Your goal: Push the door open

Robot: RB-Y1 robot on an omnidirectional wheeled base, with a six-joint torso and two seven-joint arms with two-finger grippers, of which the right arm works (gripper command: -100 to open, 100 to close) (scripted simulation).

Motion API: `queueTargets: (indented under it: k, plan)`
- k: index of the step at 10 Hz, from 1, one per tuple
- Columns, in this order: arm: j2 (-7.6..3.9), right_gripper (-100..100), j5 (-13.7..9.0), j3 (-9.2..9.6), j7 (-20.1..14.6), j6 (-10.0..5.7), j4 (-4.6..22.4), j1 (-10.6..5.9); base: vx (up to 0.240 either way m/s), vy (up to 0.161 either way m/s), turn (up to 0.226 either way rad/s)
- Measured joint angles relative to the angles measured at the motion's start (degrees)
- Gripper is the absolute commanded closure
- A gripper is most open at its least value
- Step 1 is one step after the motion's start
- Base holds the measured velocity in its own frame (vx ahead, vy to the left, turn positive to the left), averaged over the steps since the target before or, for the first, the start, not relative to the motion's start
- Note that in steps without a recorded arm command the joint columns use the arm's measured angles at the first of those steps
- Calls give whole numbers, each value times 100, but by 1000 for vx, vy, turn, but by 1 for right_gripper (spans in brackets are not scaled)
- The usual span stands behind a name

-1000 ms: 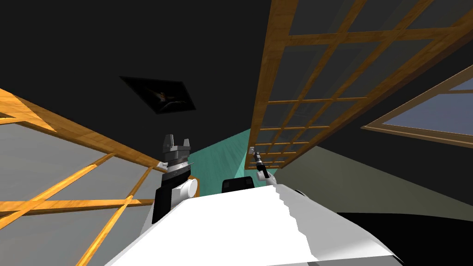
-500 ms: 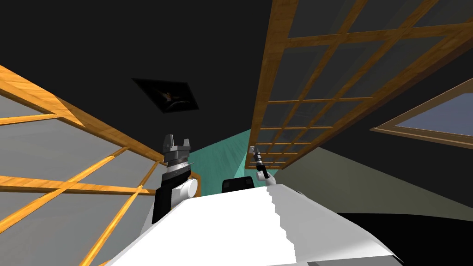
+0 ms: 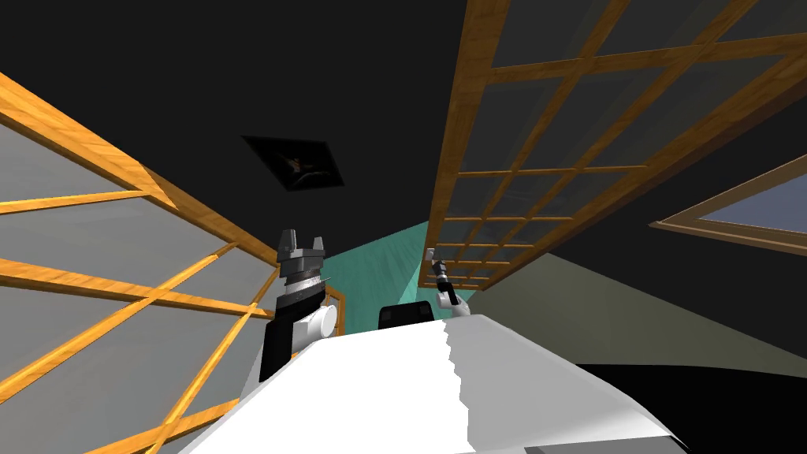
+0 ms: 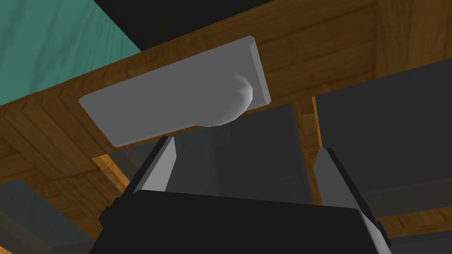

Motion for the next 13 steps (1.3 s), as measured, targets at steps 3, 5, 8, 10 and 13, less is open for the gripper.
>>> queueTargets:
  k: [3,5,8,10,13]
  plan:
    - [42,-100,-129,-17,-415,-5,-31,20,-46,-16,84]
    - [81,-100,-233,-29,-712,3,-84,48,-52,-16,69]
    - [133,-100,-365,-47,-1125,-2,-114,67,-48,-12,83]
    - [179,-100,-469,-58,-1419,6,-171,100,-46,-20,59]
    - [237,-100,-600,-76,-1829,12,-227,131,-51,-13,81]
